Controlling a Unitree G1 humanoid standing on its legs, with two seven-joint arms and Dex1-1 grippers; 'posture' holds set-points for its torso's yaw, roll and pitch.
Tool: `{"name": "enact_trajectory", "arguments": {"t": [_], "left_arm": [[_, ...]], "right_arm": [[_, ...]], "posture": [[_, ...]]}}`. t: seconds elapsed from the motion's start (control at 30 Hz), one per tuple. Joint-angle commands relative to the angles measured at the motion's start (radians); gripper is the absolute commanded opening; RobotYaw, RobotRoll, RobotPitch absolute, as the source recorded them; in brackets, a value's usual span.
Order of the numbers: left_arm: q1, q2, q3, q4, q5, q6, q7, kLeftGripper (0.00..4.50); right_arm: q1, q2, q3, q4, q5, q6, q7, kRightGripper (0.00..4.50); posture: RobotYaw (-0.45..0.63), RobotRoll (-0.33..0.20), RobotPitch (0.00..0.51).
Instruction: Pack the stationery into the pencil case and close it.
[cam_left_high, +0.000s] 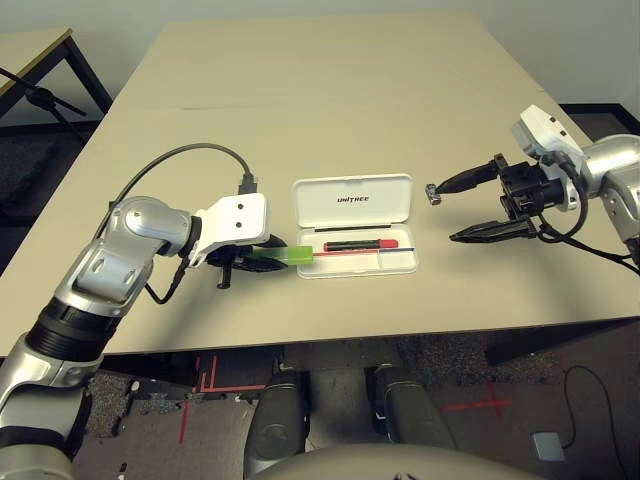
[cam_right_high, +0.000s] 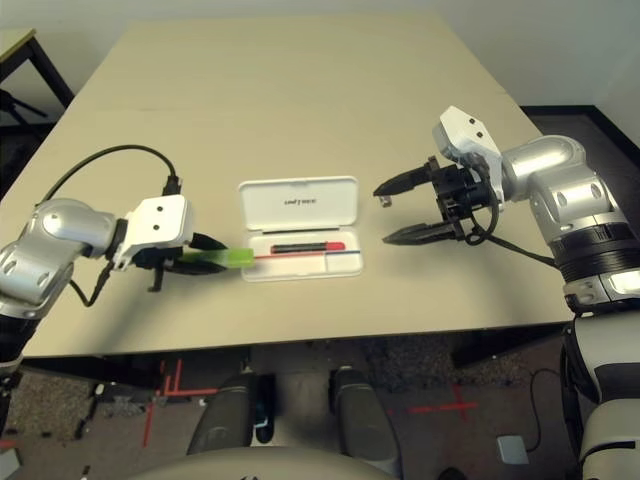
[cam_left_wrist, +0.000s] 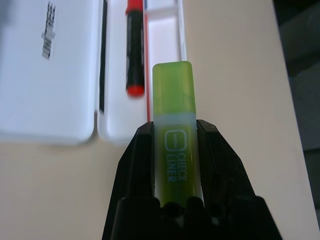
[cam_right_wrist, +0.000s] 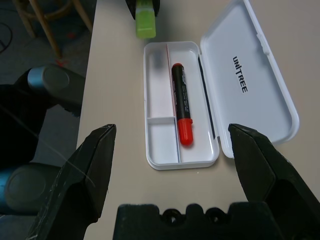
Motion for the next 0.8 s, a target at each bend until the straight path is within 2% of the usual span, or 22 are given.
{"name": "enact_trajectory", "arguments": {"t": [0.03, 0.57, 0.8], "left_arm": [[-0.049, -0.045, -0.057, 0.042, 0.032, -0.01, 0.01, 1.1], [-0.148, -0.234, -0.17, 0.249, 0.113, -0.049, 0.045, 1.1], [-0.165, -0.278, -0.182, 0.305, 0.135, -0.062, 0.055, 1.1]], "right_arm": [[0.015, -0.025, -0.002, -0.023, 0.019, 0.003, 0.004, 4.5], [0.029, -0.022, -0.025, -0.042, 0.017, 0.016, 0.004, 4.5], [0.027, -0.014, -0.033, -0.038, 0.01, 0.014, 0.004, 4.5]], "posture": [[-0.01, 0.0, 0.099], [-0.04, 0.0, 0.101], [-0.04, 0.0, 0.101]]}}
